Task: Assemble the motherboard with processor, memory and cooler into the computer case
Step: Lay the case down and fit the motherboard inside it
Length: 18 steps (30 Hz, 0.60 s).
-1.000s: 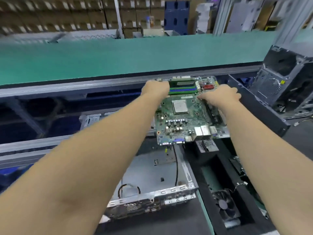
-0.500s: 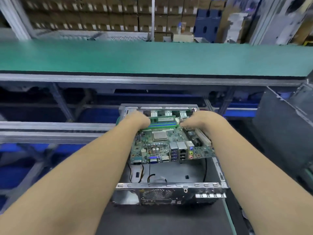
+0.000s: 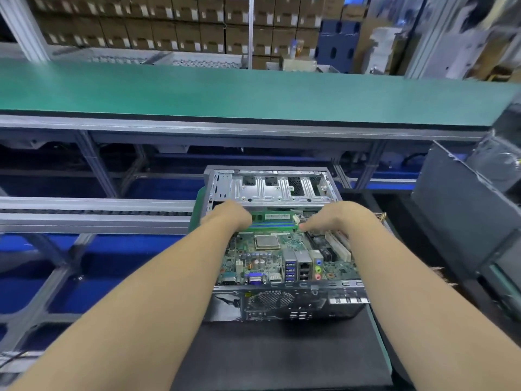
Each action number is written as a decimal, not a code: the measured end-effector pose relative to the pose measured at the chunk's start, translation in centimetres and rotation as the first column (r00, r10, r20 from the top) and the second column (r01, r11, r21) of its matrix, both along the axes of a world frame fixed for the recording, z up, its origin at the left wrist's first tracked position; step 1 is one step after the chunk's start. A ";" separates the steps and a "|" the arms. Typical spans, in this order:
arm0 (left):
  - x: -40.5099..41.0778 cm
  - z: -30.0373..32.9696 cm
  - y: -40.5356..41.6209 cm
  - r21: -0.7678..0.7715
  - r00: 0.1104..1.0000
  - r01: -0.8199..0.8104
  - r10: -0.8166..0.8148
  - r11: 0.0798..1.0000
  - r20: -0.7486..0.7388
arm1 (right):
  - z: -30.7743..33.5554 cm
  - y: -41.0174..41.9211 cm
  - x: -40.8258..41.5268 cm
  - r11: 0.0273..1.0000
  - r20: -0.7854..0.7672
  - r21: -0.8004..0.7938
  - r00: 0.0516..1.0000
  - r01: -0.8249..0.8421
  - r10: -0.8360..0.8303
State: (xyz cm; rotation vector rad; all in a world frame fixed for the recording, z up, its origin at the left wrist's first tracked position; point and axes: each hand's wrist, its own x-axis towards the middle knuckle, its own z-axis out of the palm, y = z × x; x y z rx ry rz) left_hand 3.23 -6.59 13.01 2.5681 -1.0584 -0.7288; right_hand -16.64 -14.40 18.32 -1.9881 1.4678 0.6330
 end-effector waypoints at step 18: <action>1.0 -5.3 -3.7 -0.049 0.982 -0.111 0.102 0.993 -0.161 | -7.7 -4.4 2.3 0.982 0.077 -0.140 0.990 0.124 -0.114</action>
